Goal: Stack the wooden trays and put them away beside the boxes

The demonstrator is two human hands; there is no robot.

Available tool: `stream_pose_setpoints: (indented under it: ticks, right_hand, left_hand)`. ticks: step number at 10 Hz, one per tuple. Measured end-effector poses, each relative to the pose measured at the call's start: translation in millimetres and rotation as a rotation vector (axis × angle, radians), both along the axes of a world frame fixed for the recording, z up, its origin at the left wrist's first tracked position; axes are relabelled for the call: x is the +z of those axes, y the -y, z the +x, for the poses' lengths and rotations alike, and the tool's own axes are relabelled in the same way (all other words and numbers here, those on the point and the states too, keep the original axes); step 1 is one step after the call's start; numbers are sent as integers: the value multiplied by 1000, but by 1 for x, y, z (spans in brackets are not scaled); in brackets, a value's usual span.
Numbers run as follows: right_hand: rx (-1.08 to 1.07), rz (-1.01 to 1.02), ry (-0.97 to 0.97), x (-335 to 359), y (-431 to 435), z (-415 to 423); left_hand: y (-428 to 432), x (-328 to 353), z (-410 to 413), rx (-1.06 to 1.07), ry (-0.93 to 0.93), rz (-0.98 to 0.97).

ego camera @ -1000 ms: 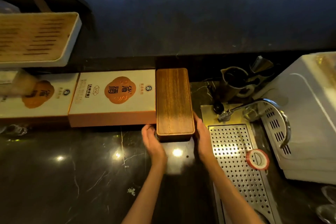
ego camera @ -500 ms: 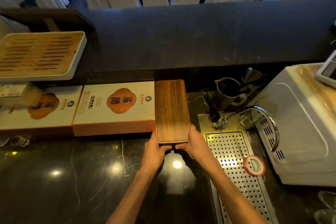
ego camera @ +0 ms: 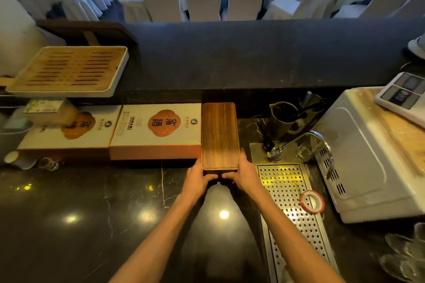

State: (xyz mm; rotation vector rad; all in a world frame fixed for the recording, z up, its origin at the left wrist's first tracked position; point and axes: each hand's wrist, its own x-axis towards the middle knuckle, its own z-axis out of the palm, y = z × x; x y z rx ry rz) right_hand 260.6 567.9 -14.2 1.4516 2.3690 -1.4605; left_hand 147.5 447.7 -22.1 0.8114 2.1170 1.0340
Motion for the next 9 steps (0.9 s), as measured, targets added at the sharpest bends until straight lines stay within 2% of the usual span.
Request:
stream_pose_setpoints:
  ticks: [1,2,3,4,6,7,8,9]
  right_hand:
    - [26,218,-21,9,14,13]
    - [217,602,34,14,26,22]
    - [355,690,114,20,29,24]
    - [337,646,102,19,29,24]
    - [291,630,39,10,25,17]
    - [321,651,110,13,22,18]
    - [361,572,148,35,21,15]
    - [375,487,192,55,22,17]
  left_hand:
    - [10,17,13,76,-74,-204]
    - [23,28,33,11,-577,-199]
    - [20,30,32,-170,-833,-243]
    - [13,26,24,-263,-906,-331]
    - [5,18,15,-260,-977,-298]
    - [2,29,16,-297,-969,-341]
    - [2,56,12,-372,-859,-442]
    - [13,71,14,-384,-710,-456]
